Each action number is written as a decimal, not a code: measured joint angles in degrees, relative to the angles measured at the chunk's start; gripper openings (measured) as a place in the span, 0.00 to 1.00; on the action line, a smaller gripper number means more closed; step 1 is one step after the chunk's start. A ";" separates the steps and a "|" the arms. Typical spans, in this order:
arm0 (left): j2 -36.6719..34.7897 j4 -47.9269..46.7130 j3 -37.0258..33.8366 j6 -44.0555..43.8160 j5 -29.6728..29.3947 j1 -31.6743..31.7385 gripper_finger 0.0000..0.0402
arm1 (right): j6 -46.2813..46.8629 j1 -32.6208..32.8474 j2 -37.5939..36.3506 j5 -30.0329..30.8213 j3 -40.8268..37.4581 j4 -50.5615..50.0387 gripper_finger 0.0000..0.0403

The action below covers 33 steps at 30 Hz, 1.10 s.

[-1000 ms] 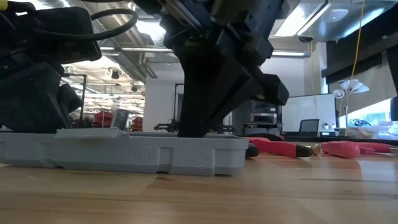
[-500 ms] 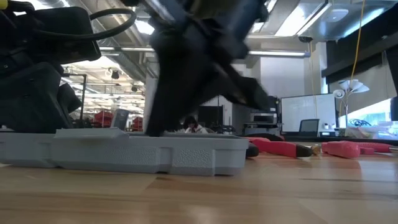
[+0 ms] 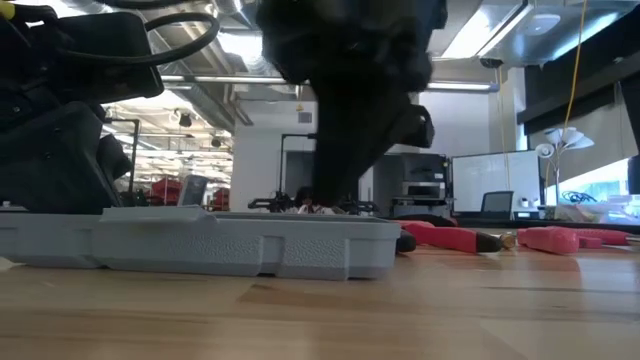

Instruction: Prefit tool cases

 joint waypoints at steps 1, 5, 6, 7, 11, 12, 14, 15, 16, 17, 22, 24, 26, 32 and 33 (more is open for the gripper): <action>0.00 0.00 0.00 -0.01 -0.02 0.00 0.00 | -3.11 0.00 0.00 -2.20 0.02 0.49 0.00; -0.02 -0.05 0.00 -0.52 -0.02 -0.02 0.00 | -10.35 -2.20 0.00 -8.86 0.02 1.57 0.00; -0.02 -0.05 0.00 -0.55 -0.08 -0.27 0.00 | -12.11 -3.33 -0.02 -10.29 0.02 1.54 0.00; -0.02 -0.05 0.00 -0.56 -0.21 -0.47 0.00 | -13.91 -4.48 -0.02 -11.85 0.01 1.49 0.00; -0.02 -0.18 0.00 -0.69 -0.50 -1.21 0.00 | -18.14 -8.49 -0.11 -19.68 0.00 1.24 0.00; -0.03 -0.28 0.00 -0.70 -0.52 -1.34 0.00 | -18.21 -8.92 -0.22 -21.36 0.00 0.96 0.00; -0.07 -0.40 0.00 -0.72 -0.46 -1.38 0.00 | -18.18 -9.48 -0.26 -23.14 0.02 0.86 0.01; -0.07 -0.42 0.00 -0.81 -0.44 -1.38 0.00 | -18.22 -9.49 -0.26 -24.02 0.02 0.67 0.02; -0.07 -0.50 0.00 -0.83 -0.42 -1.38 0.00 | -18.20 -9.47 -0.26 -25.18 0.02 0.37 0.03; -0.09 -0.59 0.00 -0.81 -0.39 -1.38 0.00 | -18.14 -9.40 -0.26 -26.30 0.02 0.00 0.05; -0.13 -1.45 0.06 -0.08 -0.42 -1.33 0.00 | -17.89 -7.59 -0.26 -27.40 0.02 -1.90 0.24; -0.13 -1.48 0.04 0.49 -0.48 -1.33 0.00 | -17.20 -7.17 -0.28 -26.18 0.02 -1.90 0.34; -0.24 -1.58 0.04 1.60 -0.46 -1.31 0.00 | -16.01 -7.22 -0.28 -24.91 0.02 -1.70 0.44; -0.24 -1.47 0.00 4.07 -0.39 -1.31 0.00 | -16.52 -8.28 -0.28 -15.67 0.02 -2.73 0.60; -0.24 -1.49 0.00 4.04 -0.37 -1.31 0.00 | -16.55 -8.32 -0.12 -15.75 0.02 -2.63 0.60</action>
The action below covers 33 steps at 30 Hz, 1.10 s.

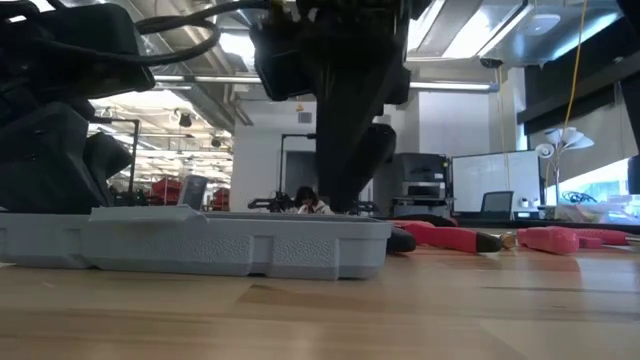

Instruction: Prefit tool cases

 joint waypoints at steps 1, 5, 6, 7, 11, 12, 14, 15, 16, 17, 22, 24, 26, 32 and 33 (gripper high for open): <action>0.00 0.00 0.00 -0.04 0.00 0.00 0.00 | -0.35 0.06 0.17 -0.32 0.02 0.10 0.61; -0.01 -0.08 0.01 -1.25 0.20 0.76 0.00 | -4.65 0.25 1.18 -1.95 0.04 0.88 0.59; -0.02 -0.07 0.02 -1.72 0.21 1.04 0.00 | -4.92 0.41 1.38 -1.94 0.02 0.94 0.58; -0.02 -0.10 0.02 -2.24 0.19 1.34 0.00 | -5.42 0.50 1.75 -1.54 0.02 1.31 0.57; -0.02 -0.20 0.02 -3.02 0.11 2.09 0.00 | -6.53 0.50 3.22 -1.14 0.04 2.67 0.55; -0.02 -0.20 0.02 -3.27 0.13 2.26 0.00 | -6.83 0.52 3.52 -1.08 0.04 2.68 0.55; -0.02 -0.22 0.02 -4.22 0.18 2.59 0.00 | -7.44 0.66 4.08 -1.58 0.11 2.85 0.55; -0.02 -0.22 0.02 -4.57 0.20 2.73 0.00 | -7.50 0.79 4.17 -1.60 0.15 2.82 0.55; -0.02 -0.23 0.02 -4.77 0.22 2.89 0.00 | -7.51 0.78 4.19 -1.59 0.15 2.72 0.55; -0.02 -0.31 0.02 -4.87 0.20 3.00 0.00 | -7.61 0.84 4.20 -1.49 0.15 2.70 0.54; -0.02 -0.37 0.02 -4.94 0.12 3.30 0.00 | -8.95 0.87 4.21 -0.60 0.15 1.99 0.44; -0.02 -0.37 0.02 -5.39 0.07 3.37 0.00 | -9.50 0.80 4.23 -0.54 0.15 1.43 0.37; -0.02 -0.39 0.02 -5.77 -0.11 3.39 0.00 | -9.58 0.12 4.30 -1.45 0.41 0.47 0.32; 0.00 -0.52 0.02 -6.01 -0.52 3.45 0.00 | -13.96 -1.16 4.31 -4.17 3.07 -2.20 0.31; 0.00 -0.52 0.02 -6.01 -0.55 3.45 0.00 | -15.03 -1.11 4.27 -3.76 3.21 -2.90 0.32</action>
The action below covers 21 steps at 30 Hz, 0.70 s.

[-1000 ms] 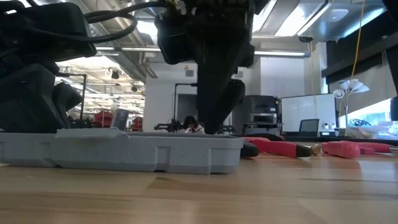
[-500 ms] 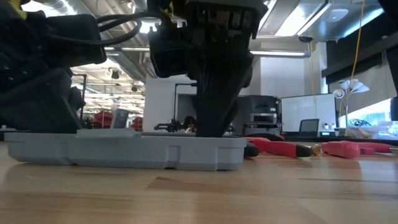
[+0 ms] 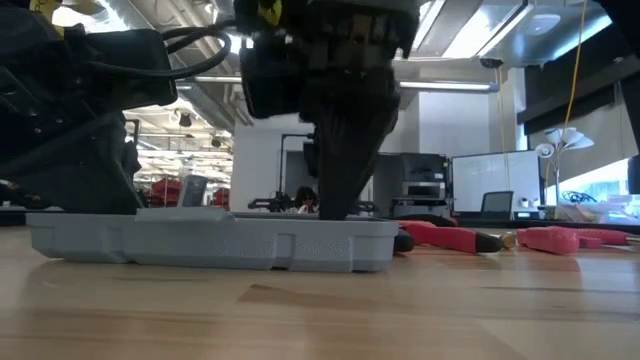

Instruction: Prefit tool cases

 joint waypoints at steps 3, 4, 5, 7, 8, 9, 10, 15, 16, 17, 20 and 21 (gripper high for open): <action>0.00 -0.02 0.00 -0.17 0.02 0.00 0.00 | -1.66 0.31 0.28 1.13 -0.02 -1.67 0.35; 0.00 -0.09 0.00 -0.17 0.02 0.00 0.00 | -1.92 0.64 0.33 1.55 -0.16 -1.88 0.36; 0.00 -0.15 0.00 -0.21 0.04 0.00 0.00 | -2.35 0.89 0.33 2.47 -0.51 -1.50 0.37; 0.00 -0.22 0.00 -0.40 0.07 0.00 0.00 | -2.91 1.59 0.28 4.45 -1.24 -0.71 0.37; 0.00 -0.22 0.00 -0.52 0.09 0.04 0.00 | -2.96 1.78 0.22 5.12 -1.48 -0.57 0.37; 0.00 -0.23 0.00 -0.55 0.15 0.16 0.00 | -2.95 2.00 0.15 5.28 -1.73 -0.36 0.37; 0.00 -0.26 0.00 -0.57 0.27 0.20 0.00 | -2.91 2.11 0.13 5.47 -1.92 -0.11 0.35; 0.00 -0.28 0.00 -0.57 0.48 0.44 0.00 | -1.77 2.44 0.00 6.81 -2.38 0.48 0.17; 0.00 -0.26 0.00 -0.59 0.53 0.46 0.00 | -1.67 2.35 -0.14 6.65 -2.40 0.30 0.12; 0.00 -0.26 0.00 -0.59 0.53 0.48 0.00 | -1.60 2.30 -0.19 6.37 -2.39 0.35 0.07; 0.00 -0.26 0.00 -0.57 0.53 0.50 0.00 | -1.66 2.32 -0.17 6.87 -1.91 0.12 0.03; 0.00 -0.28 0.00 -0.57 0.52 0.50 0.00 | -1.68 2.33 -0.17 7.33 -1.86 0.16 0.02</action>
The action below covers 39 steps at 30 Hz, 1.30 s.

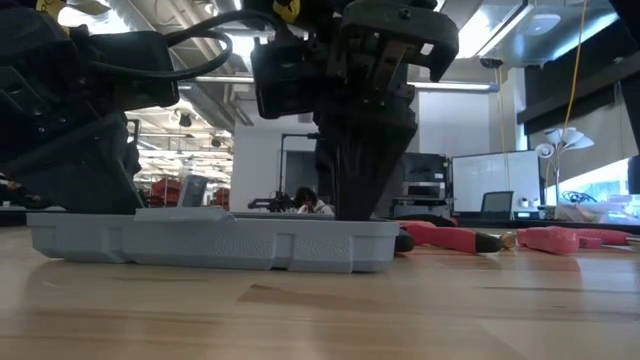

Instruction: Prefit tool cases

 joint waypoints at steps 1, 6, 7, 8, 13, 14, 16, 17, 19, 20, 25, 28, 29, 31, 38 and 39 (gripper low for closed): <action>0.00 0.00 0.00 0.00 0.00 0.00 0.00 | 0.00 0.02 0.02 0.07 0.02 0.09 0.02; 0.00 -0.16 0.00 -0.01 0.03 0.00 0.00 | 0.88 -0.37 0.14 -2.60 0.06 0.53 0.01; 0.00 -0.18 0.00 -0.02 0.03 0.00 0.00 | 1.70 -0.54 0.22 -4.35 0.08 0.70 0.00; 0.00 -0.16 0.00 -0.02 0.03 -0.02 0.00 | 1.99 -0.59 0.29 -5.61 0.35 0.49 0.00; 0.00 -0.22 0.00 -0.34 -0.10 0.00 0.00 | 0.76 -0.67 0.57 -10.53 3.84 -0.87 0.01; 0.00 -0.21 -0.02 -0.40 -0.29 0.04 0.00 | 0.76 -0.63 0.52 -11.09 4.64 -0.71 0.01; 0.00 -0.22 -0.02 -0.48 -0.44 0.11 0.00 | 1.02 -0.61 0.46 -11.25 6.04 -1.50 0.01; 0.00 -0.22 -0.02 -0.50 -0.51 0.10 0.00 | 0.88 -0.61 0.46 -11.19 6.80 -2.11 0.01; 0.00 -0.28 -0.02 -0.50 -0.46 0.09 0.00 | 0.38 -0.67 0.46 -10.90 8.14 -2.86 0.01; 0.00 -0.44 -0.02 -0.63 -0.47 0.09 0.00 | 0.25 -0.86 0.46 -10.78 8.83 -3.24 0.01; -0.02 -3.03 0.04 -6.20 -0.24 -0.79 0.00 | -2.06 -1.55 0.44 -9.13 12.19 -8.29 0.00; -0.14 -4.65 0.11 -9.92 1.28 -1.25 0.00 | -3.64 -2.32 0.41 -7.87 13.38 -11.92 0.00; -0.15 -5.32 0.13 -11.23 2.00 -1.50 0.00 | -4.44 -2.67 0.41 -7.17 13.72 -13.32 0.00; -0.22 -6.71 0.18 -13.60 3.42 -2.34 0.00 | -6.45 -3.61 0.41 -5.21 14.40 -16.10 0.00; -0.42 -10.61 0.26 -25.26 3.84 -8.12 0.00 | -13.97 -10.58 -0.13 -0.88 14.66 -24.11 0.00; -0.42 -10.84 0.27 -26.74 3.74 -8.78 0.00 | -15.05 -11.92 -0.55 -0.25 14.37 -24.42 0.00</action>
